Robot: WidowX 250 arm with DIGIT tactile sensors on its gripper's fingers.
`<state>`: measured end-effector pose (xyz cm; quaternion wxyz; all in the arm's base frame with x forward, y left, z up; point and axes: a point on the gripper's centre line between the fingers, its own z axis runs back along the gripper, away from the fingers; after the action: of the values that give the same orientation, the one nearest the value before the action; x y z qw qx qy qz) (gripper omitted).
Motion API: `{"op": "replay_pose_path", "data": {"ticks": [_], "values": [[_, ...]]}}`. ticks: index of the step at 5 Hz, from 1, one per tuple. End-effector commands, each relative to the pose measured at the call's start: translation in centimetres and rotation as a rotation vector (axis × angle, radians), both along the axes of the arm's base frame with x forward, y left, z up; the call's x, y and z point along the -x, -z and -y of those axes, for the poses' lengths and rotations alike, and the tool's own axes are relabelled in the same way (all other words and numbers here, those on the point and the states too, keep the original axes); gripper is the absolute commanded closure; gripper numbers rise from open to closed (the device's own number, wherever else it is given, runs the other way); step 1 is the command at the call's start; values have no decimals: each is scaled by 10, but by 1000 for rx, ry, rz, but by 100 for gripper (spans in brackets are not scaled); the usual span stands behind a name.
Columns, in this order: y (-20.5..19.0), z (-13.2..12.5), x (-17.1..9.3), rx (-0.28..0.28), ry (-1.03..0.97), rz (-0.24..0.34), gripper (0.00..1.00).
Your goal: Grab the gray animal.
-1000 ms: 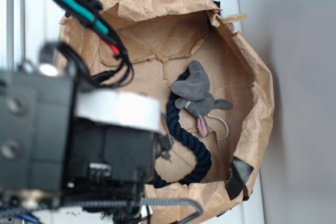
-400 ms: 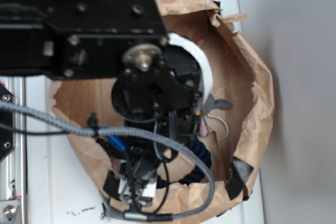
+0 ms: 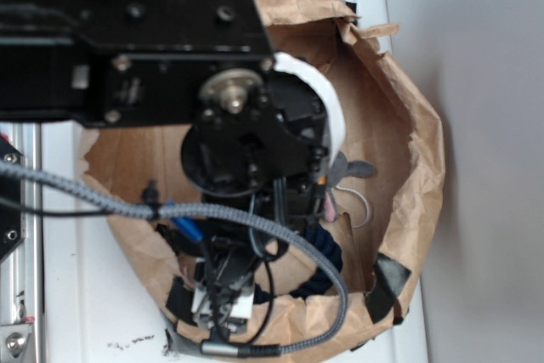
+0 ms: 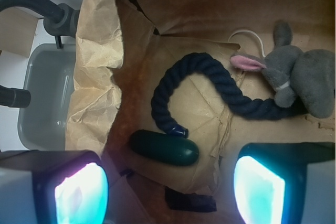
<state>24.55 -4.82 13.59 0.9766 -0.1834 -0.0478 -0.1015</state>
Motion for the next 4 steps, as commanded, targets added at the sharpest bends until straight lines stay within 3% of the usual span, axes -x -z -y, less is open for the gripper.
{"op": "replay_pose_path", "data": {"ticks": [1,2,3,4], "values": [[-21,-21,-12,20,73,128,0],[-48,-37,-4,81,173,141,0],[-74,-49,-4,106,265,179,0],[-60,-57,-16,68,274,215,0]]}}
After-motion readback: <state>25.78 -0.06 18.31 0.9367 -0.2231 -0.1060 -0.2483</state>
